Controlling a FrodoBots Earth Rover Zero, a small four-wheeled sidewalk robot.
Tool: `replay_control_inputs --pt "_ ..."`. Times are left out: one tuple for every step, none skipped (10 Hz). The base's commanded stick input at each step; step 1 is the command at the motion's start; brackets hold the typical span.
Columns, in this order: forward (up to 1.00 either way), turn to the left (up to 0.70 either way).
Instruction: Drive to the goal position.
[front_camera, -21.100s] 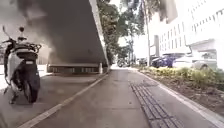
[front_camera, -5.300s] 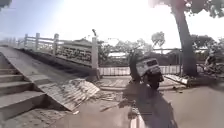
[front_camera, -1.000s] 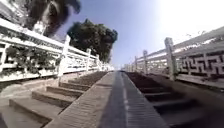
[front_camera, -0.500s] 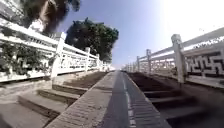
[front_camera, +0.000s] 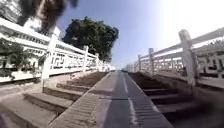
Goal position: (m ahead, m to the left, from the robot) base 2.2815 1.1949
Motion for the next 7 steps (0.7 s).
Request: replay_control_inputs --pt "0.7 -0.03" --pt "0.7 0.0" --pt "0.7 0.0" --pt "0.7 0.0" --pt "0.7 0.0" --pt "0.7 0.0" --pt "0.7 0.0"
